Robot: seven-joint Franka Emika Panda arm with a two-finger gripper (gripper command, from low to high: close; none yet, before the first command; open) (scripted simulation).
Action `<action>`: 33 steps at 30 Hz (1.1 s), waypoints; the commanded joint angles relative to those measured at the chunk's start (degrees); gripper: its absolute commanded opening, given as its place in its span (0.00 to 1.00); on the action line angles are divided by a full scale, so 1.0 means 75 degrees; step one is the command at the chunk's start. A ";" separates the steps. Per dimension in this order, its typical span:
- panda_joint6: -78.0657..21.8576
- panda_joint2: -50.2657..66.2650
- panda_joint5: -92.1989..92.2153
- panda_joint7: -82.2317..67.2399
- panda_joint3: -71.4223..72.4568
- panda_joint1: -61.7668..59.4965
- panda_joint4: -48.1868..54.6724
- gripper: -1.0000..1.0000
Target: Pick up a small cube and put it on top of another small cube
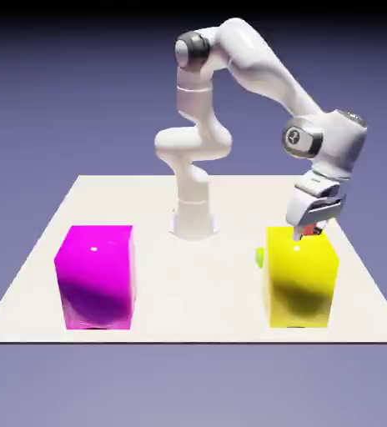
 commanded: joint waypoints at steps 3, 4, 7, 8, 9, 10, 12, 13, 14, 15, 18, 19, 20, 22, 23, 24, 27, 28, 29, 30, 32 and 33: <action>-0.0997 0.0738 -0.0349 0.0059 0.0456 0.0167 0.0739 0.50; -0.1329 0.0984 -0.0465 0.0078 0.0607 0.0222 0.0985 0.50; -0.2326 0.1733 -0.0835 0.0130 0.1048 0.0406 0.1697 0.50; -0.2658 0.1995 -0.0981 0.0141 0.1180 0.0489 0.1908 0.50; -0.2991 0.2257 -0.1127 0.0151 0.1311 0.0571 0.2119 0.50; -0.3323 0.2519 -0.1273 0.0162 0.1442 0.0654 0.2330 0.50; -0.3987 0.3043 -0.1565 0.0182 0.1705 0.0819 0.2751 0.50; -0.4319 0.3305 -0.1711 0.0193 0.1837 0.0902 0.2962 0.50; -0.4652 0.3567 -0.1857 0.0203 0.1968 0.0984 0.3173 0.50; -0.4984 0.3829 -0.2004 0.0214 0.2099 0.1067 0.3384 0.50; -0.5981 0.4615 -0.2442 0.0245 0.2494 0.1314 0.4016 0.50; -0.6313 0.4877 -0.2587 0.0256 0.2626 0.1396 0.4228 0.50; -0.6549 0.5149 -0.2852 0.0214 0.2610 0.1603 0.4188 0.50; -0.6932 0.5703 -0.3493 0.0083 0.2439 0.2133 0.3873 0.50; -0.7123 0.5980 -0.3813 0.0017 0.2354 0.2397 0.3715 0.50; -0.7314 0.6256 -0.4133 -0.0049 0.2269 0.2662 0.3558 0.50; -0.7858 0.7070 -0.5092 -0.0251 0.1994 0.3460 0.3054 0.50; -0.7895 0.7156 -0.5214 -0.0282 0.1937 0.3566 0.2953 0.50; -0.7895 0.7156 -0.5214 -0.0282 0.1937 0.3566 0.2953 0.50; -0.7715 0.7138 -0.5294 -0.0199 0.1877 0.3379 0.2676 0.50; -0.7354 0.7103 -0.5456 -0.0033 0.1759 0.3005 0.2123 0.50; -0.7238 0.7091 -0.5507 0.0019 0.1721 0.2886 0.1946 0.50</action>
